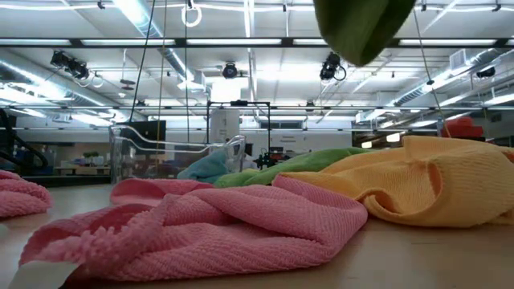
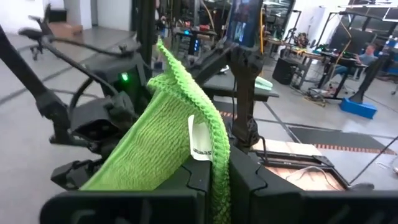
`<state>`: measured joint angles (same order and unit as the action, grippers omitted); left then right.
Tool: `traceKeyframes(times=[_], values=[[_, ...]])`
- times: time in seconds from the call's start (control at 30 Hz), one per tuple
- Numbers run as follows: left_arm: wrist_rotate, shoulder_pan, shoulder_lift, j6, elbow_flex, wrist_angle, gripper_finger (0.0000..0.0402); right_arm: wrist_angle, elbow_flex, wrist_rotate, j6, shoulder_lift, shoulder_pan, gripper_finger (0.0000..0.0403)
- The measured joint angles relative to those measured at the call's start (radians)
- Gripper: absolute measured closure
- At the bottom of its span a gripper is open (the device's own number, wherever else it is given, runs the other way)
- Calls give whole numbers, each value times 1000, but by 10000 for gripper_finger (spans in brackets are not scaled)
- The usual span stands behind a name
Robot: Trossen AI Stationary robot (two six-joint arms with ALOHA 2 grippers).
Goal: Fold microfiber towels
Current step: Fold the left green microfiber towel
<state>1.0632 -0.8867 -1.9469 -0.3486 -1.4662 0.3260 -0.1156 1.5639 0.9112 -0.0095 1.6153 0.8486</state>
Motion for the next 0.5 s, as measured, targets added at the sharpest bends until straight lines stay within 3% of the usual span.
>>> traceKeyframes(times=[0.13,0.5], values=[[31,8,0,-49,0,83,127,-8,0,0,6,-3,0,366],[67,45,-9,27,0,82,135,-51,0,44,61,8,-26,366]])
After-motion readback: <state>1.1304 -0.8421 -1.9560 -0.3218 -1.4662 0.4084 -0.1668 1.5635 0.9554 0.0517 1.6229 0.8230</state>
